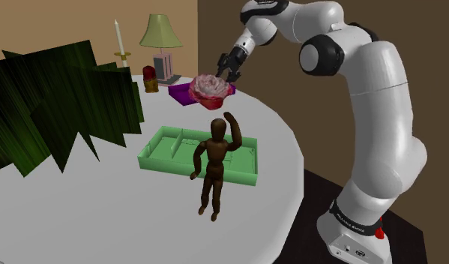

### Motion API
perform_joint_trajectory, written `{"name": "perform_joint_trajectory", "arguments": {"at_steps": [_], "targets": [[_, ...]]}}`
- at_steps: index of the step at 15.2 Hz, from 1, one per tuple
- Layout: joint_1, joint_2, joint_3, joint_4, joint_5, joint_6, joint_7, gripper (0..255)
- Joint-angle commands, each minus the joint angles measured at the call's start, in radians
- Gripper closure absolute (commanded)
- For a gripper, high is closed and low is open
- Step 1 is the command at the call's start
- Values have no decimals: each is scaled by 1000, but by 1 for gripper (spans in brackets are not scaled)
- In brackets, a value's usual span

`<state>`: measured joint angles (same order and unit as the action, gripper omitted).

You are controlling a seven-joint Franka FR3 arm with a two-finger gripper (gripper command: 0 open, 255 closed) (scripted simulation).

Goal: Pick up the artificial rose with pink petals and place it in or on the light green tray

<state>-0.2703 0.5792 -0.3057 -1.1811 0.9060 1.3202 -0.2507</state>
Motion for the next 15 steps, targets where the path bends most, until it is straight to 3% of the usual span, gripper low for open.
{"name": "perform_joint_trajectory", "arguments": {"at_steps": [1,7,15], "targets": [[52,-109,-9,-160,-22,55,-20,255],[167,-352,2,-494,-65,202,-13,255],[268,-622,69,-822,-84,377,60,255]]}}
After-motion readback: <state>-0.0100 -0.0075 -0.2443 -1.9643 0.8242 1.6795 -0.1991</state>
